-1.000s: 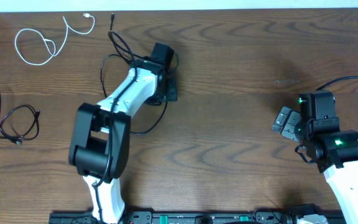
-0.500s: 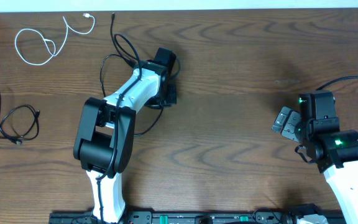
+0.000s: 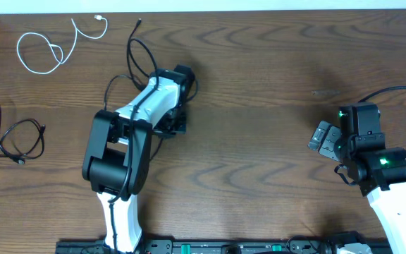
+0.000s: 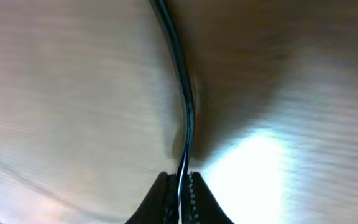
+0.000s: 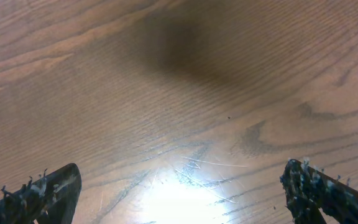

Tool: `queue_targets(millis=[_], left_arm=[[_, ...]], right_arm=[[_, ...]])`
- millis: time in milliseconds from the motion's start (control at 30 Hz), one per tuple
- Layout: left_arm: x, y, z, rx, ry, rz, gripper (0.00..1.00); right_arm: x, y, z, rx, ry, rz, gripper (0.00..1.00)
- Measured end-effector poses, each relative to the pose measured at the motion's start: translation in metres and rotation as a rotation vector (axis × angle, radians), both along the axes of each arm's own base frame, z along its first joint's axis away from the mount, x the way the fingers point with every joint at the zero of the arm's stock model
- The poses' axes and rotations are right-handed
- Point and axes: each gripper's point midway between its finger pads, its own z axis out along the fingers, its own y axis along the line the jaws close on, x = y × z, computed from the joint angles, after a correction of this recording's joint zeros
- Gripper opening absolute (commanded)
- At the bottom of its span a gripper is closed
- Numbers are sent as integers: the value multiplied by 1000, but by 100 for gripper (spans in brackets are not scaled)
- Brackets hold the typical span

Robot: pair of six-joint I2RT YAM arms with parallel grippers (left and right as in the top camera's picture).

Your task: Untangle cables

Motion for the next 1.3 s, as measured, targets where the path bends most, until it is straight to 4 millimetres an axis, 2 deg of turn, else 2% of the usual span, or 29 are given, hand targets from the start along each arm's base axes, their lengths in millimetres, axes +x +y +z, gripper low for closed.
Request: queue_targets(millis=[367,533,600,700,733,800,833,1133,1300], left_arm=[[-9,89,7,74,55,239,7],[-13,115,7,78,60,318,8],[-14,121,8,84,60,331,8],[-15,127,9,91,59,348,24],[-15,130,11,93,58,354,32],[-14,134,16,95,46,376,69],[-12,136,21,93,31,376,78],[17,140,88,54,-251,405,78],[41,124,122,-78,-431,409,78]], right_arm=[[0,0,0,0,0,0,99],[0,0,0,0,0,0,99],[0,0,0,0,0,0,99],[0,0,0,0,0,0,99],[0,0,0,0,0,0,99],[0,0,0,0,0,0,99],[0,0,0,0,0,0,99],[0,0,0,0,0,0,99],[0,0,0,0,0,0,99]])
